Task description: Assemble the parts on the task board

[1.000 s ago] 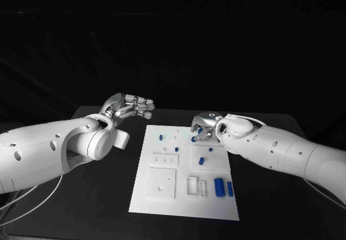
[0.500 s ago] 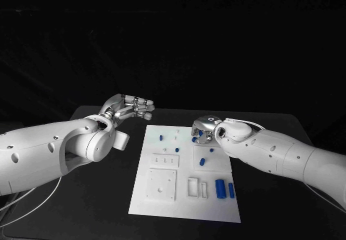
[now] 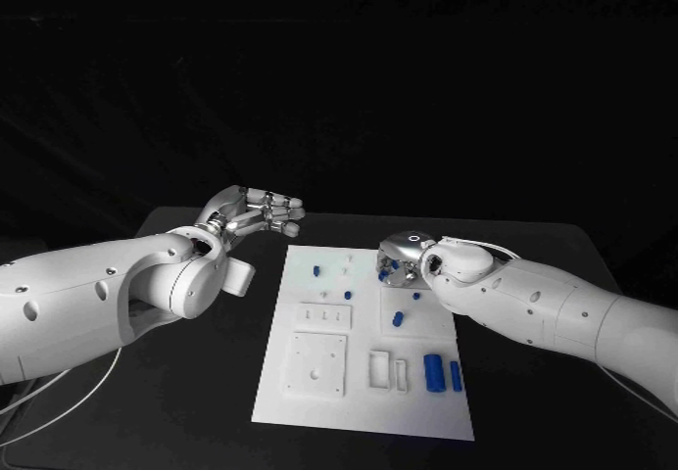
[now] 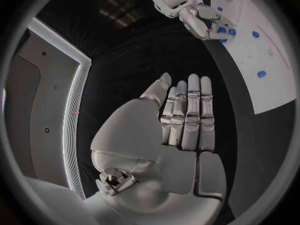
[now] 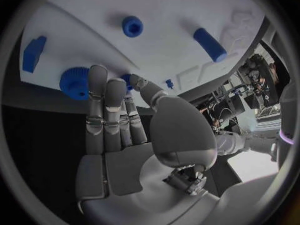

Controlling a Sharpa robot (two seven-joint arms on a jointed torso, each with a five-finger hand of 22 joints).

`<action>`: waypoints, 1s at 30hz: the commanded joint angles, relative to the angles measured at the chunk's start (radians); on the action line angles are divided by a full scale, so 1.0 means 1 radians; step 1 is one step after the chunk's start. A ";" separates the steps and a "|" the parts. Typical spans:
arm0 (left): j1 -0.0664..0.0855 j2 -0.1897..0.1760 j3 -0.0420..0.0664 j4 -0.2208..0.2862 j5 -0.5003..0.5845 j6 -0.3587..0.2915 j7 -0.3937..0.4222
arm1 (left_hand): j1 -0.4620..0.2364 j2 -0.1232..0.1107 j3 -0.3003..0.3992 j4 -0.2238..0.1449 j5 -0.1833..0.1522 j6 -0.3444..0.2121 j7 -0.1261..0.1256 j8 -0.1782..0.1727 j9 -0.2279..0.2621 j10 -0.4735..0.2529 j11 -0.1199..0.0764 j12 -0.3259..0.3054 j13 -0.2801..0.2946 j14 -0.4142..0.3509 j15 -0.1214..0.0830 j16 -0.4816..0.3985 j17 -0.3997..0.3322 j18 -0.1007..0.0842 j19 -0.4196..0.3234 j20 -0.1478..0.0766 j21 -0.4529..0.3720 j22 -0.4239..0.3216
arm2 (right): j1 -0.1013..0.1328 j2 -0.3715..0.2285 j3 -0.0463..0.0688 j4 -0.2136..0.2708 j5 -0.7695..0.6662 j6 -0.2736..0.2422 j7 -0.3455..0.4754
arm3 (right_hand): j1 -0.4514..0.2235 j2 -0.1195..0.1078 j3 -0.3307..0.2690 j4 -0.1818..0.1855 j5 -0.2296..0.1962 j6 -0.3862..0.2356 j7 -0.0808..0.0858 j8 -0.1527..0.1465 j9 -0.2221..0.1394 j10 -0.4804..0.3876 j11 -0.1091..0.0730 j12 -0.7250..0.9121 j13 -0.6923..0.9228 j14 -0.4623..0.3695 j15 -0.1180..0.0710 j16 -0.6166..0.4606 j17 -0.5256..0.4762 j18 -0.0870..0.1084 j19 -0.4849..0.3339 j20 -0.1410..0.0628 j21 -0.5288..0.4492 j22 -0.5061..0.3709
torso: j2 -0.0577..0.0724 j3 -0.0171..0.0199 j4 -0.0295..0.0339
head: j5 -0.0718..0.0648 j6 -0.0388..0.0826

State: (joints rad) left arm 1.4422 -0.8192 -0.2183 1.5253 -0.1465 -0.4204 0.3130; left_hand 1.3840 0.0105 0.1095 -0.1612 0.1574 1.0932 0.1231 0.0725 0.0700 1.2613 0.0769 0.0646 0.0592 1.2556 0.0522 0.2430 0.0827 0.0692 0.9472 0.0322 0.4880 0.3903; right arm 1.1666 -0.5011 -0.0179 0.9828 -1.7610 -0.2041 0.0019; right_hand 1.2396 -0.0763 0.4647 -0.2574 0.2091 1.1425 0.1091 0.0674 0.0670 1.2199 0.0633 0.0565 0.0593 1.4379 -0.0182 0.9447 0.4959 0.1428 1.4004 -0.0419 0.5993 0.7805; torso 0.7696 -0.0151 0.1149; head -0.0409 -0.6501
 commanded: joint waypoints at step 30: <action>0.007 0.005 0.002 -0.014 -0.006 0.016 -0.002 | -0.008 0.000 0.003 0.006 -0.008 -0.007 0.001 -0.005 0.000 -0.007 0.002 -0.003 0.000 -0.005 -0.001 0.001 -0.001 -0.004 0.014 -0.002 -0.009 -0.003 | 0.009 0.015 0.012 0.053 -0.033 -0.236 -0.113 | 0.022 0.006 0.134 0.026 -0.118 0.117 -0.026 -0.004 0.003 0.117 -0.035 0.002 0.002 0.002 -0.036 0.006 0.011 -0.029 0.001 -0.035 0.026 0.187 | 0.016 -0.0044 0.0034 | 0.020 0.039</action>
State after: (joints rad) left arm 1.4461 -0.8171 -0.2178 1.5103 -0.1482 -0.4158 0.3072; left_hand 1.3841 0.0105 0.1117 -0.1589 0.1504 1.0932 0.1231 0.0726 0.0700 1.2613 0.0769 0.0646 0.0591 1.2556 0.0522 0.2430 0.0829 0.0690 0.9562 0.0304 0.4818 0.3882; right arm 1.1745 -0.4920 -0.0062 1.0335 -1.7693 -0.3804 -0.0673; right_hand 1.2573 -0.0676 0.5946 -0.2297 0.0928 1.2363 0.0988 0.0608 0.0670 1.3300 0.0317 0.0575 0.0593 1.4415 -0.0469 0.9445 0.5062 0.1115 1.4003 -0.0735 0.6258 0.9716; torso 0.7839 -0.0186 0.1161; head -0.0243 -0.6160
